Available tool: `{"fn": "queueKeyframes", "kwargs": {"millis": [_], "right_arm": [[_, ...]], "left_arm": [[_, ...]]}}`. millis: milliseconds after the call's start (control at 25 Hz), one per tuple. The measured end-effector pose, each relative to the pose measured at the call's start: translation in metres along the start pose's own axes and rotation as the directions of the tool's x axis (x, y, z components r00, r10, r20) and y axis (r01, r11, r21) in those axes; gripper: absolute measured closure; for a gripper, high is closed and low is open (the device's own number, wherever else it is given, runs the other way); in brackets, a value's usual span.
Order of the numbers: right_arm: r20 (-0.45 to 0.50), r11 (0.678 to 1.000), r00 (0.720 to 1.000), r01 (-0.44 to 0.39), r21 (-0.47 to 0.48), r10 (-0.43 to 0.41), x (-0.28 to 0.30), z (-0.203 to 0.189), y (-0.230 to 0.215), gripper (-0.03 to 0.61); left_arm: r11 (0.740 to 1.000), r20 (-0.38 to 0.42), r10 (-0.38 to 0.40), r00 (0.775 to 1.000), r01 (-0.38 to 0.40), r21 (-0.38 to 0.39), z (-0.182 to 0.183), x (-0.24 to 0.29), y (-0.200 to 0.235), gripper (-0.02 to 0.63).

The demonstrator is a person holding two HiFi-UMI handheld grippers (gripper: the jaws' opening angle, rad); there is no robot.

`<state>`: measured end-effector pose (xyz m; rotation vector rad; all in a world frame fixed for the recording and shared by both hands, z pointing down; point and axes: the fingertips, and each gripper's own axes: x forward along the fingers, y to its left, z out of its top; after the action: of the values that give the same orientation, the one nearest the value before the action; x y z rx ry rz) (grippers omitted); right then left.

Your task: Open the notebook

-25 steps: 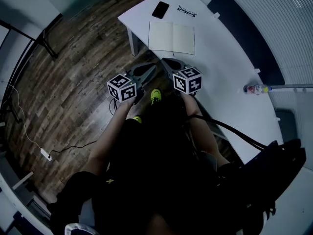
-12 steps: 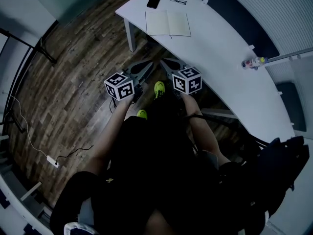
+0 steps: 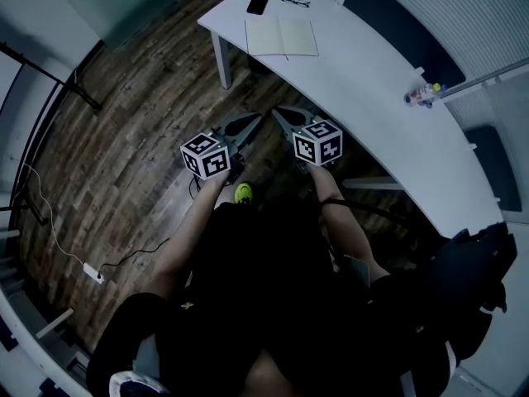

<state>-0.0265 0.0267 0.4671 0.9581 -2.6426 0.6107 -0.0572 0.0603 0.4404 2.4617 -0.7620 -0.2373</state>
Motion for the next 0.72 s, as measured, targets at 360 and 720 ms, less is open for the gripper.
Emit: {"fn": "queueKeyframes", "kwargs": {"millis": [360,720], "right_arm": [[-0.006,0.998,0.999,-0.049,-0.027,0.049,-0.042,-0.010,0.008,0.589],[0.028,0.994,0.996,-0.087,-0.060,0.088,-0.093,-0.018,0.009,0.589]], "left_arm": [[1.000,0.030,0.019,0.999,-0.020,0.009,-0.013,0.014,-0.042,0.606],[0.999,0.028,0.032,0.999,-0.033,0.030,-0.043,0.029,-0.086,0.605]]}}
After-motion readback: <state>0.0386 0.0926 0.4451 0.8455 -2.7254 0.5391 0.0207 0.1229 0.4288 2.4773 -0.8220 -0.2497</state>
